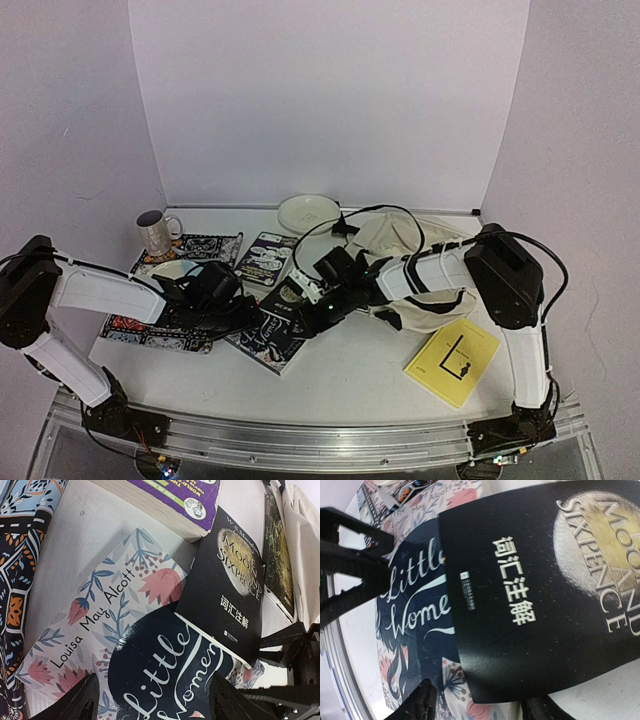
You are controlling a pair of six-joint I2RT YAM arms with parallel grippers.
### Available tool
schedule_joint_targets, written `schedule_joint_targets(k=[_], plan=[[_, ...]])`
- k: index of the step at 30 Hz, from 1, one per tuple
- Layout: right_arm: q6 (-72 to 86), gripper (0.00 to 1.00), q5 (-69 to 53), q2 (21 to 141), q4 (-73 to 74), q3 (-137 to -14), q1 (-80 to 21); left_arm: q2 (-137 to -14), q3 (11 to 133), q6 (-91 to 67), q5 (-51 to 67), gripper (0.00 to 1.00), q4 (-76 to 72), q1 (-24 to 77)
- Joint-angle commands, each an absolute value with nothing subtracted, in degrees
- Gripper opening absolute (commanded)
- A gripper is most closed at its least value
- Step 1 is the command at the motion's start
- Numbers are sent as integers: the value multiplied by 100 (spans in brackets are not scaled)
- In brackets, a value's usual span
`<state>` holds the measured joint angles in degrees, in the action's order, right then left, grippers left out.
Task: Pack the student bag
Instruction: Pick up the book at the center of the board.
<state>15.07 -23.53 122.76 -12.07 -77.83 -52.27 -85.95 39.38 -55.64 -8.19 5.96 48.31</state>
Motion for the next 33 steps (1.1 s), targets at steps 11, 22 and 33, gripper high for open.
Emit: schedule_joint_targets(k=[11, 22, 33], plan=[[1888, 65, -2078, 11859, -1483, -7291, -5182, -8697, 4335, -5751, -561, 77, 57, 4792], [2319, 70, -1800, 11442, -2005, -6849, -5082, -9467, 4356, -6471, -118, 64, -995, 4405], [2306, 70, -1625, 11245, -2100, -6715, -5071, -9987, 4275, -6979, 158, 43, -1565, 4289]])
